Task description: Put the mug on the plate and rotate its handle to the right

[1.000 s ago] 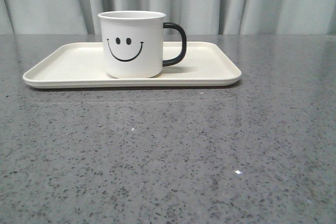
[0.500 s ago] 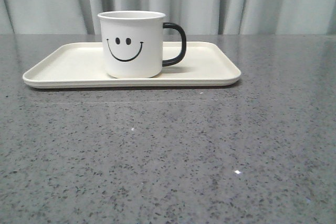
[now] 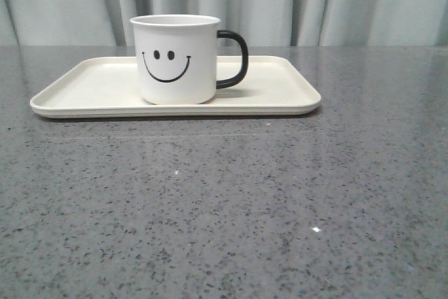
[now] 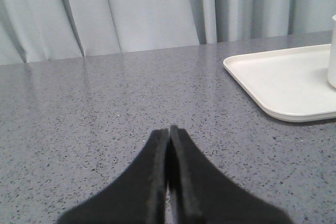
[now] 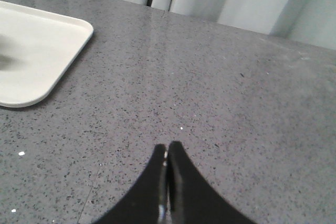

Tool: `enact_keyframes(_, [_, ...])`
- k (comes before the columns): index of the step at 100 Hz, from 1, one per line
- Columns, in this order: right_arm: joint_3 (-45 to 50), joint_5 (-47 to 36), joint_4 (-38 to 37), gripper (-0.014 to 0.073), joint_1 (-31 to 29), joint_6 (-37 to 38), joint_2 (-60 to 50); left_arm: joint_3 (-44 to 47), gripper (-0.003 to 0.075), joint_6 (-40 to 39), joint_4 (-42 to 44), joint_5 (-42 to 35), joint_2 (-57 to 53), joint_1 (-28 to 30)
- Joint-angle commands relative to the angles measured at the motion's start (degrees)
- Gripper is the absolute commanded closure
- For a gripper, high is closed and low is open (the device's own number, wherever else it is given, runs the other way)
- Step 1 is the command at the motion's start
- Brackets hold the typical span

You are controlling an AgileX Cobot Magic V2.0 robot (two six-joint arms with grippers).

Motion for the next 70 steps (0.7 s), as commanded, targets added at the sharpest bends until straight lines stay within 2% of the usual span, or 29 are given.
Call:
enact_keyframes(1, [2.1,-5.7,2.2,0.0659,-2.6,-0.2,-3.7,0.6,0.074,-0.4,-0.3,-5.1,-1.6,0.1])
enact_keyframes(34, [12.3,-5.7,5.9,0.0659,-5.7,-0.2,-17.1,0.6,0.074,-0.4,-0.3,-5.1,-1.6,0.1])
enact_keyframes(70, [18.4,-9.9,7.0,0.0659,-5.7,-0.2,-22.8,0.6,0.074,-0.4,-0.3,-5.1,-1.6,0.1])
